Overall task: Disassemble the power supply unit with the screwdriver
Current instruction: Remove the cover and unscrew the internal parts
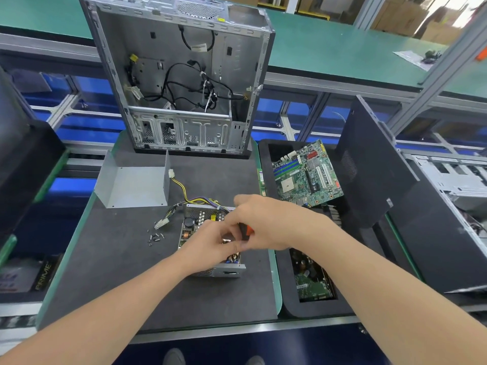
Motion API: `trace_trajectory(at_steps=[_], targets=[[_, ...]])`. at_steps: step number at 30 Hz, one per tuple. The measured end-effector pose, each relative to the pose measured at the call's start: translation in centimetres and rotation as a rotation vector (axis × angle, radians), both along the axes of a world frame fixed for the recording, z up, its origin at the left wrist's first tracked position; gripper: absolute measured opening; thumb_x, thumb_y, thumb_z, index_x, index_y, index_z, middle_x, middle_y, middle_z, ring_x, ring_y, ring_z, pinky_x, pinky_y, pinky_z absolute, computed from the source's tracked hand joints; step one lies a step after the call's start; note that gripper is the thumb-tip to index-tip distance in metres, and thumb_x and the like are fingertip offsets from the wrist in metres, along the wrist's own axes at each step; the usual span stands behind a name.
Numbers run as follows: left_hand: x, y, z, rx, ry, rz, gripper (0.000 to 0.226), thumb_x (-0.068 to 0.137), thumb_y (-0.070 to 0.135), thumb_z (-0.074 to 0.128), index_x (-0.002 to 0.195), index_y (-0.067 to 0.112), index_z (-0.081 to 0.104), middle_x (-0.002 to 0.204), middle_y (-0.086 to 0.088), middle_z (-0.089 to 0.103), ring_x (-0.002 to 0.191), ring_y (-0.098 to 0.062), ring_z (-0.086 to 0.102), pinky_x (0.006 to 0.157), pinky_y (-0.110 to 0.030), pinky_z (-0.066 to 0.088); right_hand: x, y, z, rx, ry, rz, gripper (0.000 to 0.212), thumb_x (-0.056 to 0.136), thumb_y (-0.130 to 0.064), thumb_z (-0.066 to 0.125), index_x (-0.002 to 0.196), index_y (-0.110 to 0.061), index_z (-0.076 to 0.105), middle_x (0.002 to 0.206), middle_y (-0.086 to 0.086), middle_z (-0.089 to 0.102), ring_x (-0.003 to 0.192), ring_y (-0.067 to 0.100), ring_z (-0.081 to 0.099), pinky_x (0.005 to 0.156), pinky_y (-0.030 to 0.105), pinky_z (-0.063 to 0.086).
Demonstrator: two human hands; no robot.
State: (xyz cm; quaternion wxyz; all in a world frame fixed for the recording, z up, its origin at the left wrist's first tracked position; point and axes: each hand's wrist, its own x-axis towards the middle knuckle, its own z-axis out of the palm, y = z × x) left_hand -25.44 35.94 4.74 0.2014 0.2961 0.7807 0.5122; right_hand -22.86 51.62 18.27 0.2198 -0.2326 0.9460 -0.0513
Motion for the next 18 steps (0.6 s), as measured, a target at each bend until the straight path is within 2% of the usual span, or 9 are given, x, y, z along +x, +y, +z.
trace_trajectory(at_steps=[2,4,7,9,11,13,16,18], targets=[[0.0,0.0,0.0,-0.009,0.007,-0.011,0.027,0.082,0.059,0.068,0.078,0.032,0.073,0.082,0.011,0.075,0.071,-0.007,0.059,0.064,-0.020,0.045,0.0,0.0,-0.2,0.000,0.015,0.012,0.012,0.084,-0.026,0.074,0.083,-0.023,0.062,0.086,-0.010,0.037,0.080,0.017,0.052,0.069,0.034,0.046],[0.0,0.0,-0.1,-0.022,0.017,-0.006,0.014,0.084,0.051,0.070,0.074,0.042,0.070,0.081,0.018,0.073,0.069,-0.002,0.059,0.062,-0.015,0.042,0.1,0.0,-0.2,0.009,0.019,-0.005,0.012,0.085,-0.029,0.072,0.086,-0.024,0.061,0.087,-0.010,0.038,0.080,0.017,0.052,0.071,0.036,0.049],[0.1,0.1,0.1,-0.021,0.059,-0.008,0.022,0.085,0.035,0.063,0.070,0.052,0.060,0.064,0.023,0.061,0.059,-0.001,0.047,0.053,-0.012,0.033,0.6,-0.2,0.0,-0.009,0.111,-0.108,0.025,0.084,-0.042,0.064,0.096,-0.023,0.052,0.090,-0.004,0.046,0.083,0.025,0.056,0.069,0.040,0.051],[0.3,0.2,0.4,-0.011,0.045,-0.014,0.017,0.082,0.042,0.061,0.067,0.050,0.058,0.059,0.022,0.054,0.057,-0.002,0.039,0.052,-0.014,0.030,0.8,-0.7,-0.2,0.067,0.243,-0.236,0.036,0.088,-0.053,0.056,0.092,-0.019,0.044,0.079,0.000,0.044,0.076,0.031,0.053,0.056,0.035,0.041],[0.3,0.2,0.7,-0.017,0.001,-0.018,0.014,0.087,0.044,0.071,0.076,0.051,0.065,0.072,0.023,0.068,0.065,0.003,0.054,0.060,-0.017,0.041,0.9,-1.4,-0.6,0.143,0.287,-0.358,0.043,0.095,-0.058,0.049,0.089,-0.017,0.043,0.071,0.001,0.035,0.070,0.030,0.044,0.053,0.033,0.031],[0.2,0.0,0.7,0.002,-0.004,-0.033,0.025,0.091,0.032,0.079,0.081,0.053,0.069,0.084,0.021,0.075,0.075,0.006,0.063,0.066,-0.014,0.043,0.8,-1.7,-0.8,0.100,0.194,-0.416,0.032,0.097,-0.045,0.053,0.088,-0.014,0.049,0.073,0.003,0.040,0.073,0.033,0.050,0.060,0.035,0.041],[0.3,-0.3,1.1,0.017,0.002,-0.064,0.037,0.090,0.015,0.075,0.085,0.051,0.067,0.083,0.022,0.071,0.079,0.003,0.064,0.070,-0.011,0.043,0.6,-1.2,-0.4,-0.016,0.063,-0.368,0.004,0.090,-0.022,0.059,0.090,-0.017,0.057,0.089,0.007,0.060,0.083,0.036,0.061,0.072,0.042,0.058],[0.3,-0.5,1.3,0.031,-0.019,-0.079,0.052,0.084,-0.002,0.062,0.088,0.050,0.067,0.085,0.023,0.071,0.085,0.004,0.067,0.073,-0.010,0.045,0.7,-0.8,0.0,-0.027,0.029,-0.321,0.007,0.084,-0.015,0.062,0.086,-0.020,0.057,0.091,0.005,0.060,0.087,0.033,0.062,0.076,0.045,0.059]])
